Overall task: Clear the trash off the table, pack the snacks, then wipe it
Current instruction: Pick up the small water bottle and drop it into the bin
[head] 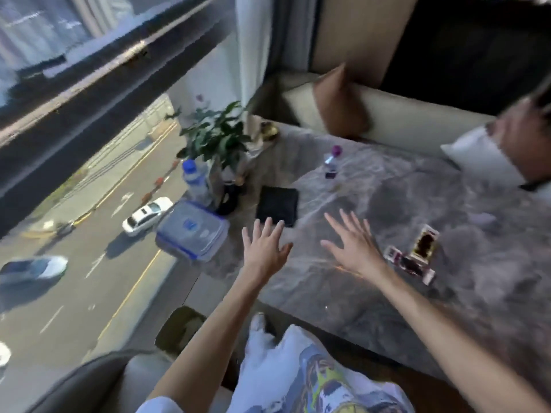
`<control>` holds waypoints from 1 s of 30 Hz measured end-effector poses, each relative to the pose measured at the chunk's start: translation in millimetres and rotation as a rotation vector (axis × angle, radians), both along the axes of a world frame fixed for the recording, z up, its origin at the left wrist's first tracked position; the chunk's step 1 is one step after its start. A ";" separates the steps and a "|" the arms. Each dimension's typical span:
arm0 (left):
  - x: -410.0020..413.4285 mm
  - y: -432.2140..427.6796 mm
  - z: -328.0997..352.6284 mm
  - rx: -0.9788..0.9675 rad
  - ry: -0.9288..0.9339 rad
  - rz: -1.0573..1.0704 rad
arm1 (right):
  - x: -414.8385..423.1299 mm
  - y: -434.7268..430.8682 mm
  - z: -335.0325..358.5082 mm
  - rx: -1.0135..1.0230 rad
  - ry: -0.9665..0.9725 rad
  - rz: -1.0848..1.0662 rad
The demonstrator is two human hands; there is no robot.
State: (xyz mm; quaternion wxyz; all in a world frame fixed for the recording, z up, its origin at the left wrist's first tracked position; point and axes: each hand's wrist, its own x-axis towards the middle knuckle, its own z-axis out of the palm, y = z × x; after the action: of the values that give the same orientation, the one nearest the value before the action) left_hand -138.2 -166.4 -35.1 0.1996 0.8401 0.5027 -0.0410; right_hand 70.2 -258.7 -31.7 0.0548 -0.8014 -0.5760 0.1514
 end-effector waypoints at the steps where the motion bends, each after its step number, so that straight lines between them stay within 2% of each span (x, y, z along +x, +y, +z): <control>1: 11.1 9.7 6.0 0.020 0.004 -0.059 | 7.4 -2.0 4.3 0.016 -0.005 -0.052; 7: 59.3 74.2 39.2 0.142 -0.017 -0.319 | 19.2 0.4 22.9 0.081 0.011 -0.321; 14: 93.8 130.1 63.9 0.171 -0.004 -0.493 | 23.3 17.9 37.6 0.149 0.020 -0.518; 21: 116.1 150.4 65.5 0.179 -0.013 -0.580 | 39.1 30.1 42.4 0.187 -0.028 -0.585; 30: 130.7 187.7 59.6 0.184 0.017 -0.573 | 57.0 54.8 36.6 0.146 0.034 -0.596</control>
State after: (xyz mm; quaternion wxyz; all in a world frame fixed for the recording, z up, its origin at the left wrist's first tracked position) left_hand -7.5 21.3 24.5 0.0986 0.9619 0.2486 -0.0570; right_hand 127.3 -203.9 4.9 0.1638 -0.9263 -0.3241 0.1004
